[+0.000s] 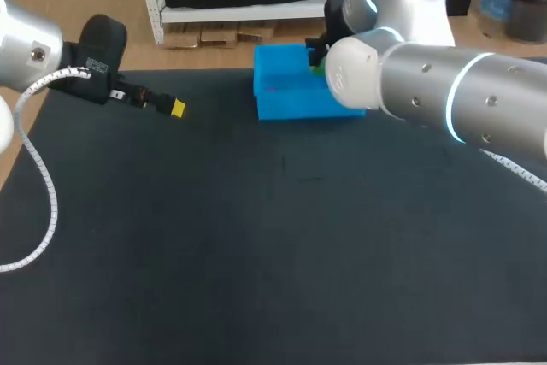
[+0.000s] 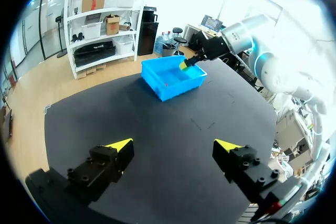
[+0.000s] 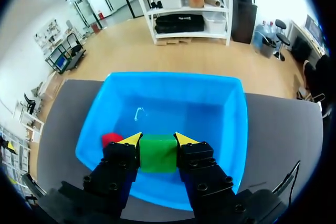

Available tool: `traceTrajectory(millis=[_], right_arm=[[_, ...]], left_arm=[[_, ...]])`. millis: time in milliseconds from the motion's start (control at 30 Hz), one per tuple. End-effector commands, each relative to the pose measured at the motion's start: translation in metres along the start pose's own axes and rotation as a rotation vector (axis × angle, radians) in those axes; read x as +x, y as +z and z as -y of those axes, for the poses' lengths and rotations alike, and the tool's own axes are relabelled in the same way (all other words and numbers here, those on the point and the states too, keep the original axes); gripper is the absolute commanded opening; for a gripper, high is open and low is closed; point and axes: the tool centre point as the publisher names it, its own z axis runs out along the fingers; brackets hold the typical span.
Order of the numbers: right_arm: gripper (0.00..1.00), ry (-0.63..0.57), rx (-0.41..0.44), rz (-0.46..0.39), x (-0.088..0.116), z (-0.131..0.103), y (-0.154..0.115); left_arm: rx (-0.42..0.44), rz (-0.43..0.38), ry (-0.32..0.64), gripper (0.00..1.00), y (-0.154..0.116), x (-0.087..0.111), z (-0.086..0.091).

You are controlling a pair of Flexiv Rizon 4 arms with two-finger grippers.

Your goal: Use the left arm to pick the red cube and place it into the blue plastic box first, then use the right arm to grasp the green cube and put it into the same blue plastic box after the first action is fully finished.

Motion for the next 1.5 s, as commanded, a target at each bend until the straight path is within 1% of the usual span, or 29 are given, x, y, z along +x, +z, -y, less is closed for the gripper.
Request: traceTrajectory(millis=[33,267,300,333,367,433,467,500,533,567,633,867,1067,1200,1367,1500], right_arm=[[0.0,0.001,0.002,-0.016,-0.002,0.001,0.004],[0.0,0.007,0.012,-0.035,0.001,0.003,0.006],[0.18,0.008,0.015,-0.038,0.002,0.003,0.005],[0.35,0.007,0.019,-0.04,0.002,0.004,0.005],[0.4,0.005,0.022,-0.04,0.003,0.004,0.005],[0.47,0.006,0.024,-0.041,0.003,0.005,0.005],[0.56,0.007,0.025,-0.042,0.003,0.005,0.005],[0.68,0.008,0.026,-0.042,0.003,0.005,0.004],[0.76,0.01,0.026,-0.041,0.003,0.005,0.003],[0.88,0.01,0.026,-0.039,0.003,0.005,0.002],[1.0,0.007,0.024,-0.034,0.002,0.004,-0.002],[1.0,0.003,0.003,-0.015,-0.001,-0.002,-0.019],[1.0,-0.01,-0.001,-0.004,-0.002,-0.01,-0.043],[1.0,-0.019,0.009,-0.002,-0.003,-0.016,-0.065],[1.0,-0.038,0.031,0.019,-0.003,-0.024,-0.094],[1.0,-0.056,0.03,0.032,-0.001,-0.032,-0.115]], left_arm=[[0.005,0.004,0.002,1.0,0.001,0.0,-0.001],[0.005,0.004,0.002,1.0,0.001,0.0,-0.001],[0.005,0.004,0.002,1.0,0.001,0.0,-0.001],[0.005,0.004,0.002,1.0,0.001,0.0,-0.001],[0.005,0.004,0.002,1.0,0.001,0.0,-0.001],[0.005,0.004,0.002,1.0,0.001,0.0,-0.001],[0.005,0.004,0.002,1.0,0.001,0.0,-0.001],[0.005,0.004,0.002,1.0,0.001,0.0,-0.001],[0.005,0.004,0.002,1.0,0.001,0.0,-0.001],[0.005,0.004,0.002,1.0,0.001,0.0,-0.001],[0.005,0.004,0.002,1.0,0.001,0.0,-0.001],[0.005,0.004,0.002,1.0,0.001,0.0,-0.001],[0.005,0.004,0.002,1.0,0.001,0.0,-0.001],[0.005,0.004,0.002,1.0,0.001,0.0,-0.001],[0.005,0.004,0.002,1.0,0.001,0.0,-0.001],[0.005,0.004,0.002,1.0,0.001,0.0,-0.001]])
